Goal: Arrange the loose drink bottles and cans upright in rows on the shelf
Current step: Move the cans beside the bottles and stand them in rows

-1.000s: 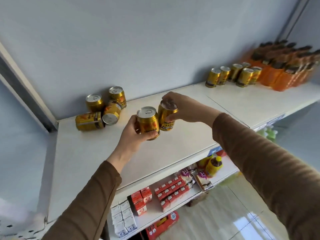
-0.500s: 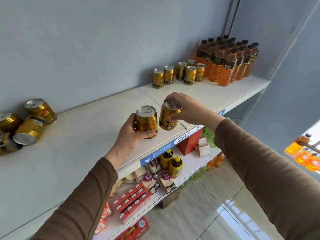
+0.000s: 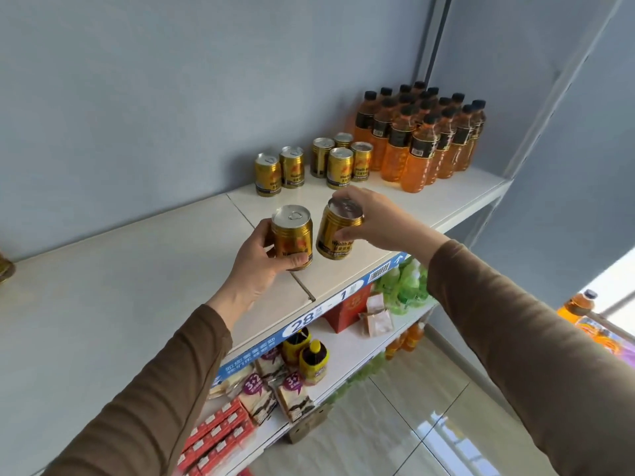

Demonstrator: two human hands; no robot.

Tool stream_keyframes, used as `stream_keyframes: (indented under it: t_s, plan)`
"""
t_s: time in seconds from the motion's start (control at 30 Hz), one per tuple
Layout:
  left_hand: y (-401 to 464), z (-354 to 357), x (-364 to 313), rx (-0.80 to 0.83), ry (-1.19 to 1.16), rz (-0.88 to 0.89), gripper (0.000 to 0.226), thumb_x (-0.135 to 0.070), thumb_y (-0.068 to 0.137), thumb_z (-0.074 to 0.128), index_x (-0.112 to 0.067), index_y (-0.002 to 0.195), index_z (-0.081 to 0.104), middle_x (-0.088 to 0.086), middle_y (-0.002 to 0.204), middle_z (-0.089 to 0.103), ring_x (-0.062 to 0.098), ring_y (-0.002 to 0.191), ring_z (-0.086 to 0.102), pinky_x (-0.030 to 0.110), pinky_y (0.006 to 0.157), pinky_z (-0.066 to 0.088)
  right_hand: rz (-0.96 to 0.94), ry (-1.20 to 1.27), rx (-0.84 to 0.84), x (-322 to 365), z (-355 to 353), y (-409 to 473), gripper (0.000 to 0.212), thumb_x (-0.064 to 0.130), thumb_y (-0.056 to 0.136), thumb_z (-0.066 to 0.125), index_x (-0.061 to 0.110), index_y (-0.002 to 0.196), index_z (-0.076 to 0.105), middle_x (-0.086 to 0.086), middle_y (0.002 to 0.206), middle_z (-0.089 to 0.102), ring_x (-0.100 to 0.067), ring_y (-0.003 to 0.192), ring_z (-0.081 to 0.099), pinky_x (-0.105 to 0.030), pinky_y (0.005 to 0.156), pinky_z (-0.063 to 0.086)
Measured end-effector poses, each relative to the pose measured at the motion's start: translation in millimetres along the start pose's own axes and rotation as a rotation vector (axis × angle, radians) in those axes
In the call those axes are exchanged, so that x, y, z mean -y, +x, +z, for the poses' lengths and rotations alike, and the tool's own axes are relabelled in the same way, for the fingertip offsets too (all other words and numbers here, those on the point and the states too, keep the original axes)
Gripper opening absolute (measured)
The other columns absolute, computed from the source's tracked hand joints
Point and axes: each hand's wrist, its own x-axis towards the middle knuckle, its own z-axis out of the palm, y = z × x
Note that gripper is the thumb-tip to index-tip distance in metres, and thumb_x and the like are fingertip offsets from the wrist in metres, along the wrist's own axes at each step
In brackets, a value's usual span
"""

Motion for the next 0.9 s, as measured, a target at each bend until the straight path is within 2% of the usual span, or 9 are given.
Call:
stream_keyframes:
  t_s: [0.1, 0.2, 0.3, 0.37, 0.53, 0.7, 0.8, 0.9]
  plan:
    - [21, 24, 0, -0.021, 0.01, 0.006, 0.068, -0.029, 0.056, 0.091, -0.027, 0.116, 0.06, -0.012, 0.105, 0.072, 0.001, 0.099, 0.065, 0.011, 0.079, 0.049, -0.02, -0.013, 0.01, -27, -13, 15, 0.067, 0.028, 0.078, 0.081, 0.025, 0.136, 0.048, 0.0, 0.132, 0.056, -0.019, 0.113, 0.056, -0.036, 0.09, 0.053]
    - [43, 45, 1, -0.062, 0.04, 0.0, 0.071, -0.032, 0.055, 0.092, -0.029, 0.118, 0.06, -0.014, 0.106, 0.071, -0.001, 0.099, 0.064, 0.008, 0.077, 0.048, -0.071, -0.03, 0.013, -56, -24, 35, 0.066, 0.029, 0.078, 0.081, 0.026, 0.135, 0.049, 0.002, 0.13, 0.057, -0.015, 0.107, 0.055, -0.024, 0.078, 0.046]
    - [60, 64, 2, -0.136, 0.083, -0.027, 0.073, -0.038, 0.053, 0.092, -0.034, 0.118, 0.059, -0.015, 0.108, 0.071, -0.001, 0.102, 0.063, 0.01, 0.079, 0.048, -0.133, -0.031, 0.038, -86, -32, 58, 0.065, 0.03, 0.079, 0.081, 0.029, 0.135, 0.049, 0.004, 0.13, 0.057, -0.01, 0.101, 0.05, -0.014, 0.063, 0.035]
    - [69, 75, 2, -0.187, 0.098, -0.04, 0.072, -0.04, 0.054, 0.091, -0.036, 0.118, 0.058, -0.018, 0.107, 0.07, -0.004, 0.1, 0.063, 0.013, 0.081, 0.046, -0.171, -0.031, 0.059, -101, -39, 74, 0.066, 0.03, 0.079, 0.08, 0.029, 0.137, 0.048, 0.004, 0.131, 0.057, -0.008, 0.101, 0.049, -0.012, 0.061, 0.034]
    - [86, 86, 3, -0.277, 0.135, -0.08, 0.073, -0.044, 0.053, 0.091, -0.037, 0.118, 0.058, -0.018, 0.109, 0.07, -0.005, 0.1, 0.063, 0.021, 0.087, 0.046, -0.244, -0.026, 0.116, -117, -46, 115, 0.07, 0.031, 0.078, 0.081, 0.026, 0.139, 0.047, 0.003, 0.132, 0.058, -0.014, 0.112, 0.056, -0.023, 0.077, 0.047]
    - [110, 69, 12, -0.34, 0.168, -0.11, 0.074, -0.038, 0.06, 0.091, -0.036, 0.124, 0.054, -0.017, 0.118, 0.066, 0.001, 0.109, 0.061, 0.025, 0.091, 0.047, -0.322, -0.057, 0.115, -107, -40, 157, 0.068, 0.03, 0.075, 0.083, 0.024, 0.135, 0.05, 0.002, 0.127, 0.06, -0.016, 0.109, 0.057, -0.028, 0.08, 0.052]
    - [126, 57, 22, -0.355, 0.184, -0.127, 0.07, -0.031, 0.065, 0.091, -0.037, 0.123, 0.053, -0.016, 0.119, 0.065, 0.005, 0.111, 0.06, 0.028, 0.092, 0.048, -0.333, -0.099, 0.105, -98, -31, 177, 0.066, 0.03, 0.074, 0.084, 0.022, 0.131, 0.052, -0.001, 0.124, 0.06, -0.021, 0.109, 0.055, -0.037, 0.086, 0.053]
    - [138, 48, 33, -0.372, 0.181, -0.147, 0.071, -0.029, 0.065, 0.092, -0.035, 0.124, 0.052, -0.016, 0.118, 0.064, 0.004, 0.111, 0.059, 0.024, 0.087, 0.047, -0.339, -0.158, 0.111, -92, -24, 197, 0.067, 0.033, 0.073, 0.084, 0.02, 0.131, 0.052, -0.003, 0.122, 0.061, -0.023, 0.109, 0.056, -0.038, 0.084, 0.051]
